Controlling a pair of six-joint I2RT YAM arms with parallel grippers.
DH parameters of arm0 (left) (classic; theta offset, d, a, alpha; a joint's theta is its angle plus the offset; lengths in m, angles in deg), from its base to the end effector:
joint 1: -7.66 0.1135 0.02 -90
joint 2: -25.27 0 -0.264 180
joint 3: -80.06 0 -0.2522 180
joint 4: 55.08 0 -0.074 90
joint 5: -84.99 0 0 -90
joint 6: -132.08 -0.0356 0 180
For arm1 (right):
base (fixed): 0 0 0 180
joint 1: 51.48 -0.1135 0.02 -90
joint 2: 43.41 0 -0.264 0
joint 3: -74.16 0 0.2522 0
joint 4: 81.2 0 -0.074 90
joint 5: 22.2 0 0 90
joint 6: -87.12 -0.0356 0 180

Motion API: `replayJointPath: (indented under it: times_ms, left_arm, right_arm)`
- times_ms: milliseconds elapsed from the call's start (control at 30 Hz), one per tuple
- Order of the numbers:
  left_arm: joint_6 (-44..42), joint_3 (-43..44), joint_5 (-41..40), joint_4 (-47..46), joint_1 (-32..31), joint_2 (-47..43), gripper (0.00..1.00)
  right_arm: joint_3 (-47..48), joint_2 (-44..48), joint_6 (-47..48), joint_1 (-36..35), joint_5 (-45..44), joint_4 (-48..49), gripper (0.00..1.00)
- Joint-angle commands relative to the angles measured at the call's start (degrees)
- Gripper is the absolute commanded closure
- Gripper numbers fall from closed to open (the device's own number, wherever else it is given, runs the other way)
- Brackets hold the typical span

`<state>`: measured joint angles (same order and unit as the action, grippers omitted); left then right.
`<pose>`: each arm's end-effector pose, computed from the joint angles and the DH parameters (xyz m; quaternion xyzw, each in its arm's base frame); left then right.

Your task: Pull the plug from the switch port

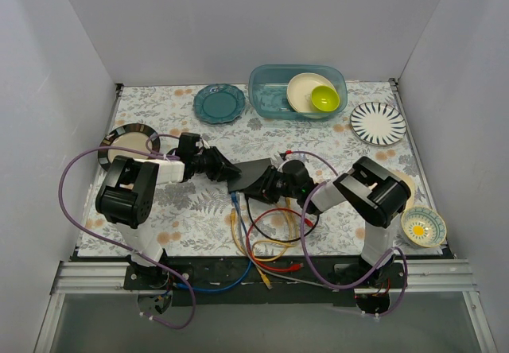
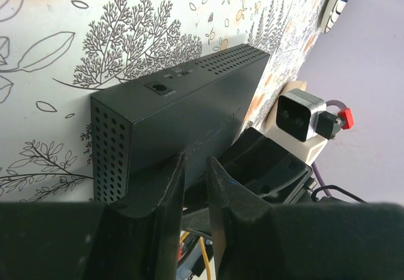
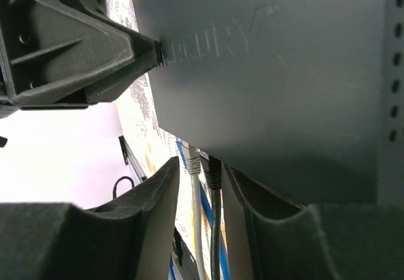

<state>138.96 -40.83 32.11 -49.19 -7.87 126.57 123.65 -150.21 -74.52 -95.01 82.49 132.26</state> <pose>0.3093 -0.1083 0.1268 0.4906 -0.7456 0.4471 0.0584 0.2343 0.2350 0.1101 0.1342 0.8231 0.5143 0.1997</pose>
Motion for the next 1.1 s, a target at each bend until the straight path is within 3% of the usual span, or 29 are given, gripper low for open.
replayJointPath:
  times_ms: [0,300,400,533,867,1067]
  left_arm:
    - [-1.1,-1.1,-0.3,0.9,0.1,-3.2,0.79]
    - [-1.1,-1.7,0.1,0.6,0.1,-3.3,0.79]
    - [-1.1,-1.8,0.1,0.5,0.1,-3.4,0.79]
    - [-1.0,-1.4,-0.9,1.0,0.3,-4.4,0.79]
    - [-2.0,6.2,-5.7,7.6,3.0,-1.3,0.8]
    - [-1.1,3.4,-3.8,6.0,3.0,0.4,0.8]
  right_arm:
    - [0.1,-2.7,-2.7,0.5,-2.4,2.6,0.6]
    - [0.0,-4.2,-4.8,0.5,-3.4,4.8,0.73]
    - [0.2,-4.6,-6.0,0.5,-4.2,4.7,0.61]
    - [0.8,-4.3,-5.4,0.5,-4.9,1.2,0.56]
    - [0.0,-2.3,-1.4,-0.1,-5.1,-6.1,0.54]
    - [0.6,-4.2,-3.1,-0.2,-4.9,-3.4,0.55]
